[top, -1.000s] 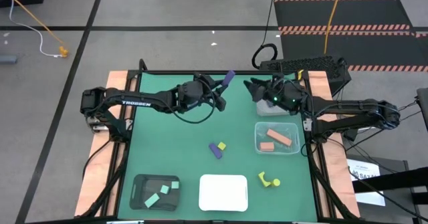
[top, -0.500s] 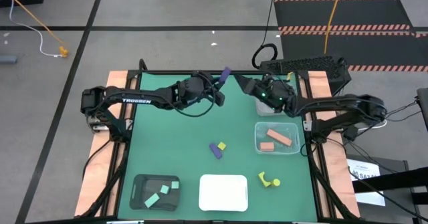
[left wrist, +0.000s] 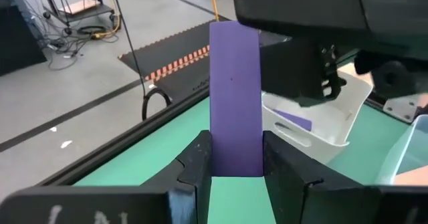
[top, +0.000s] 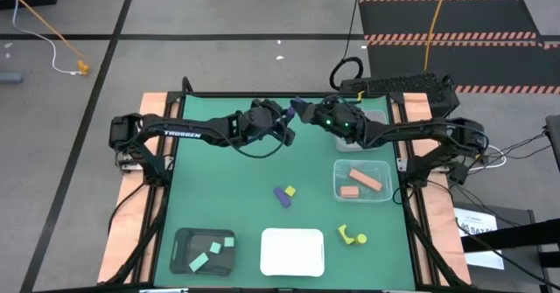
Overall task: Sort & place blocks by color
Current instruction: Put the top purple block into the gray bin
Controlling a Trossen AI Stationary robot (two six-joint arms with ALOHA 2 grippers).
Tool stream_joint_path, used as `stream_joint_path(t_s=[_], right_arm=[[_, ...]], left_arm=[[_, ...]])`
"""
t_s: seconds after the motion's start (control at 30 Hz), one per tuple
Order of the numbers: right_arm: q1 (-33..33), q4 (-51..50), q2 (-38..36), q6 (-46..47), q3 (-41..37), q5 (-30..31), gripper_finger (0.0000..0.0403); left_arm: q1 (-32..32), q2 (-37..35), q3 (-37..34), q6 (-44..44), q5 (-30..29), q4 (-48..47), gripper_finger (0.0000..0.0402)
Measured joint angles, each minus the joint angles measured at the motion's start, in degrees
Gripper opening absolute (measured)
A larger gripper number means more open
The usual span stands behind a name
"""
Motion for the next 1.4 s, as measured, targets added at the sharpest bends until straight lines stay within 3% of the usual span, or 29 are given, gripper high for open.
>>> stream_joint_path(t_s=[0.17,0.47,0.8,1.23,1.4], right_arm=[[-0.23,-0.44,0.00,-0.01,0.00,-1.34,0.0229],[-0.81,-1.72,0.00,-1.30,-0.02,-2.33,0.0037],[-3.16,-6.39,-2.00,-6.07,-0.02,-8.80,0.0036],[-6.03,-46.90,-21.46,-21.72,-0.02,-5.33,0.0036],[-6.04,-64.39,-28.21,-23.51,-0.02,1.45,0.0036]], left_arm=[[0.00,0.00,0.00,0.42,-0.21,-0.33,0.0103],[0.07,-0.07,0.00,4.27,-0.42,-0.31,0.0111],[-0.17,-0.07,0.02,2.66,2.68,-0.32,0.0212],[-0.37,-0.07,0.04,-3.63,9.71,-4.40,0.0224],[-0.37,-0.06,0.04,-7.68,9.71,-11.05,0.0225]])
